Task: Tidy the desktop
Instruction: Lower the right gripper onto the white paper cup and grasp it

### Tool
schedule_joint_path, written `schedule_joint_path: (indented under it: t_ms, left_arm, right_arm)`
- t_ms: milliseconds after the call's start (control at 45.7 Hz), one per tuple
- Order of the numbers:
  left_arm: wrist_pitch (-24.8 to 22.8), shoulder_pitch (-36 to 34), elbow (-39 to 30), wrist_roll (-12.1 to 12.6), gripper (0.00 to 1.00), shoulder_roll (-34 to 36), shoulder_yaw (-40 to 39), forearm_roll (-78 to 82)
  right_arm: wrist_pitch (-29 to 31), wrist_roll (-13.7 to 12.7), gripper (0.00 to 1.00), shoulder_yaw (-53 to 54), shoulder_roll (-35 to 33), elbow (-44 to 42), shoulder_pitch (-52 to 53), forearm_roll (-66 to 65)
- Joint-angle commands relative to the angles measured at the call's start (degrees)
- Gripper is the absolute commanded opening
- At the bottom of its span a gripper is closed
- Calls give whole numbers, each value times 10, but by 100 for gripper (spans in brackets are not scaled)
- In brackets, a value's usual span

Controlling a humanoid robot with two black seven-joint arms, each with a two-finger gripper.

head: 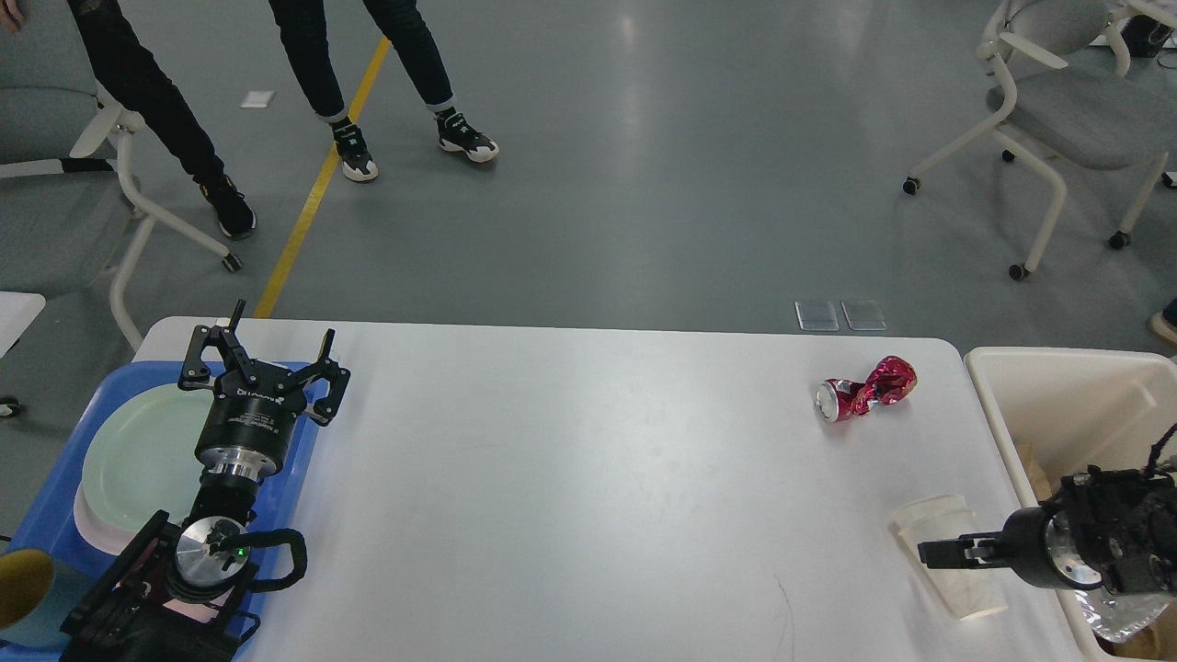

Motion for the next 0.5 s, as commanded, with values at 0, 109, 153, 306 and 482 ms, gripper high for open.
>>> schedule_joint_path:
  t_ms: [0,109,153,306,482]
  left_arm:
    - [0,0,0,0,96,0,0,0]
    - [0,0,0,0,96,0,0,0]
    - [0,0,0,0,96,0,0,0]
    - [0,0,0,0,96,0,0,0]
    - [0,0,0,0,96,0,0,0]
  right_arm:
    - [0,0,93,3,10,-14,-15,13]
    - [-1,0,93,3,21,-33,-25,29]
    - [-1,0,93,3,26,-40,-32,35]
    - [-1,0,93,13,42,-54,-49,47]
    - [-1,0,87,26,43,-54,-49,47]
